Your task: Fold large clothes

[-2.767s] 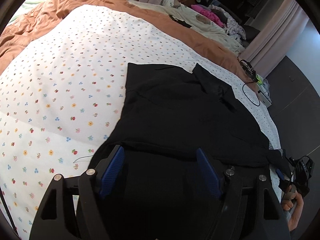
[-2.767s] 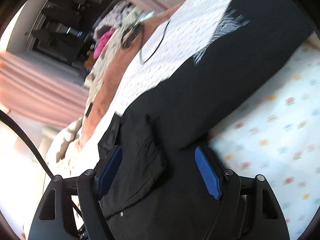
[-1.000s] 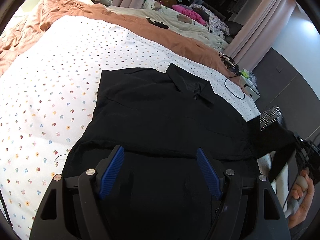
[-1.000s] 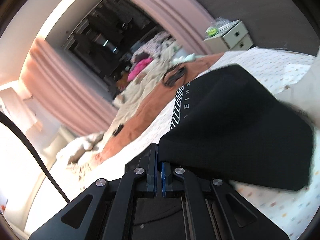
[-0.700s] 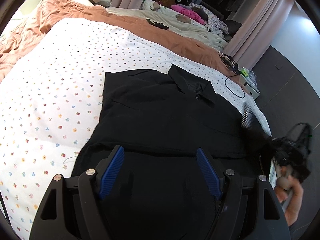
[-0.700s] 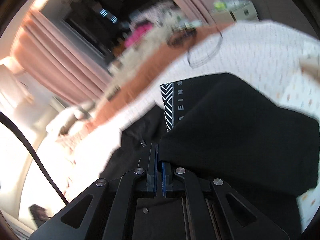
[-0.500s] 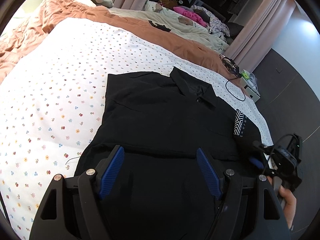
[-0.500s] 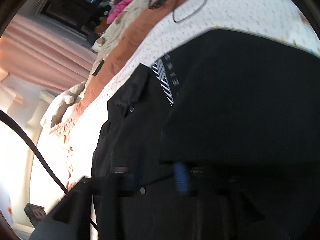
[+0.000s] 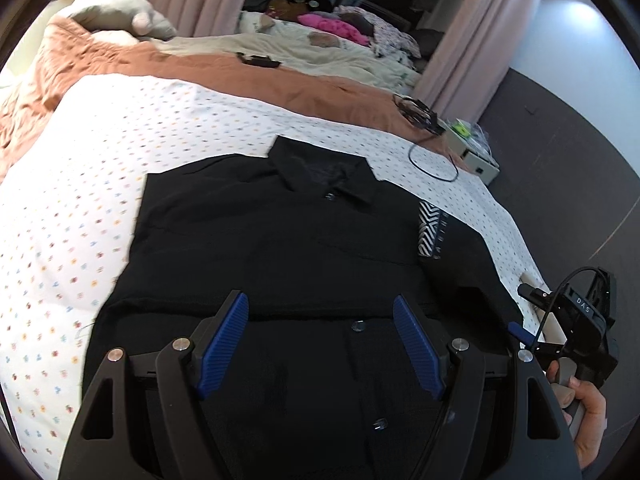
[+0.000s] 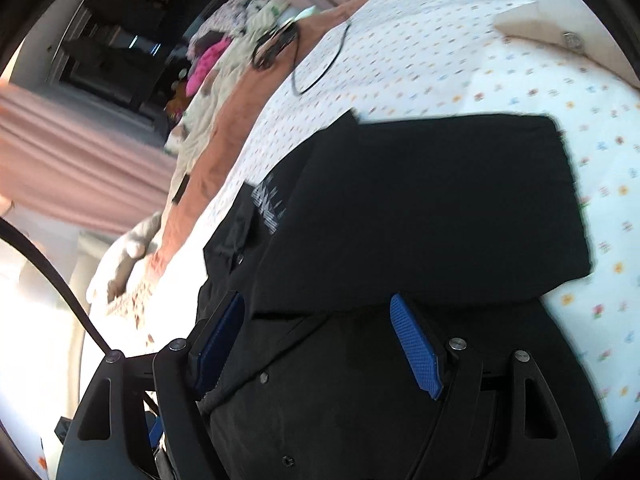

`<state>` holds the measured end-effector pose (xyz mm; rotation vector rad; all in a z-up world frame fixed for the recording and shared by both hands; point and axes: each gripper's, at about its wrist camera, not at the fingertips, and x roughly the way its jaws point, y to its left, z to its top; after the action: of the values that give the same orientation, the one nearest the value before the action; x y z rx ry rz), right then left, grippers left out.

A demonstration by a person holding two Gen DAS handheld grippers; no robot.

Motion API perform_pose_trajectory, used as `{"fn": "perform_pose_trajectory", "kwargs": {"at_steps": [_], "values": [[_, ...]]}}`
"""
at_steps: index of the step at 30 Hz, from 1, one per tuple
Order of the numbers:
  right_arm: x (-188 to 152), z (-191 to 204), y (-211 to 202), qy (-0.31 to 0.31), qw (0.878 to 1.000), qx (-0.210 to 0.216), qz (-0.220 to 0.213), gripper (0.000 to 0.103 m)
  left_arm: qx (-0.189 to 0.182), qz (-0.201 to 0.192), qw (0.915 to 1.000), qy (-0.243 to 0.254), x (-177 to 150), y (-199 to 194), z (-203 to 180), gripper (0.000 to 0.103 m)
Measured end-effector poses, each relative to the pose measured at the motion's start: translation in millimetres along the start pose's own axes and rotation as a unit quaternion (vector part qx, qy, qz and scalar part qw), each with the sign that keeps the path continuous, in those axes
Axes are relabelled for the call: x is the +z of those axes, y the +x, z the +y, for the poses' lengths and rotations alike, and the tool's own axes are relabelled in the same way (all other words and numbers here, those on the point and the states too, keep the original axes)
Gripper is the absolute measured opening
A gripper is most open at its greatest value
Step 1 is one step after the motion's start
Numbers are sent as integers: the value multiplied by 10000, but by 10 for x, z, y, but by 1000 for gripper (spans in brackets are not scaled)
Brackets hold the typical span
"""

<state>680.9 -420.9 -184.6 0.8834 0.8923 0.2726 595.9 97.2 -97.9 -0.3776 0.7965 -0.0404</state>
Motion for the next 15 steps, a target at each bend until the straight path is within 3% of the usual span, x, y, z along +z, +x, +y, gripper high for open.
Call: {"fn": "perform_pose_trajectory", "kwargs": {"at_steps": [5, 9, 15], "values": [[118, -208, -140, 294, 9995, -35, -89, 74, -149, 133, 9991, 387, 107, 183, -493, 76], [-234, -154, -246, 537, 9979, -227, -274, 74, -282, 264, 9964, 755, 179, 363, -938, 76], [-286, -327, -451, 988, 9939, -361, -342, 74, -405, 577, 9903, 1200, 205, 718, -1467, 76]]}}
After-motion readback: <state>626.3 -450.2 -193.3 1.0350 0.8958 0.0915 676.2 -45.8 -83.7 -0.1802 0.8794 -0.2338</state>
